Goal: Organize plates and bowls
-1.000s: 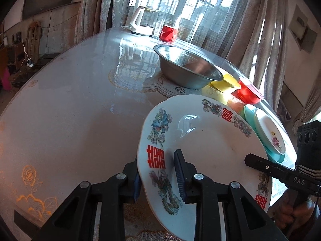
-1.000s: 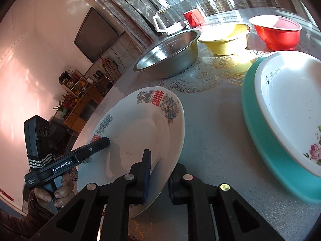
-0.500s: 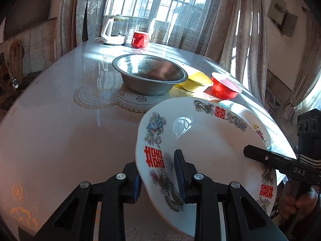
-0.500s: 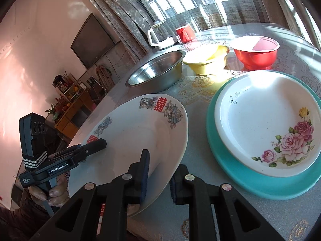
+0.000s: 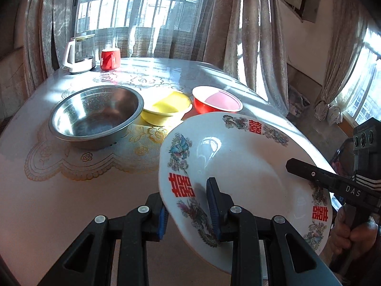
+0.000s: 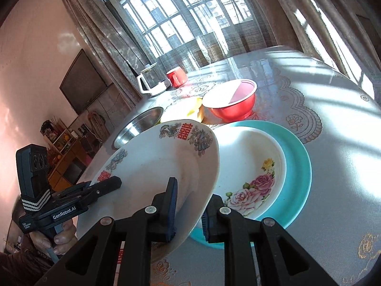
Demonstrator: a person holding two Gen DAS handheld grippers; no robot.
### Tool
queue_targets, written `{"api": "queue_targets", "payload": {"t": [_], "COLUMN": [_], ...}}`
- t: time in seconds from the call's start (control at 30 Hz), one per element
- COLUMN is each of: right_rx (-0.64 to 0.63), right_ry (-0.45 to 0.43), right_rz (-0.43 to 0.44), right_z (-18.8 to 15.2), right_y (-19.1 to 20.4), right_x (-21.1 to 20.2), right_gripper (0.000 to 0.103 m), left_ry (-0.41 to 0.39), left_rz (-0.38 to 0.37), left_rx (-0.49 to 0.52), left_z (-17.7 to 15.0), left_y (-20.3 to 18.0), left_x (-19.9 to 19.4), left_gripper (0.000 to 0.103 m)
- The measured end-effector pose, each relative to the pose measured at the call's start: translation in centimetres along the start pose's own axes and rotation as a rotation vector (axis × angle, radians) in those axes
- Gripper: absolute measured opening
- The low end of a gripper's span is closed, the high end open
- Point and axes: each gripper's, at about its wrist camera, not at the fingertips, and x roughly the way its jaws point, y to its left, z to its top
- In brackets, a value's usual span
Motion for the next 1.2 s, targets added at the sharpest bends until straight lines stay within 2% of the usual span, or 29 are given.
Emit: {"api": "queue_targets", "payload": {"t": [0.13,0.37,0.7,1.2], "right_rx": [0.026,0.05,0.026,0.075], "right_ry": [-0.02,-0.021,-0.009,-0.017], "right_rz": [-0.056,-0.126,-0.201,-0.192], "right_z": [0.9,1.7,1.1,1.0], "right_y": [-2.1,-4.8,-6.2,-6.4], "right_x": [-0.4,0.6,2.3,2.0], "right_gripper": [0.018,0.018,0.02,0.022], "left_ry": [0.023,0.055,0.08,0.08], "left_rz": [-0.029,-0.024,-0.001,0.02], "left_rx": [0.012,0.028,0.024,0.011], "left_z": [1.3,2.5,2.1,1.6], "left_y": [-1.7,-3.3,-3.4,-3.8], "left_x": [2.3,5.2,7.7,7.6], "left_gripper": [0.029,0.03,0.03,0.033]}}
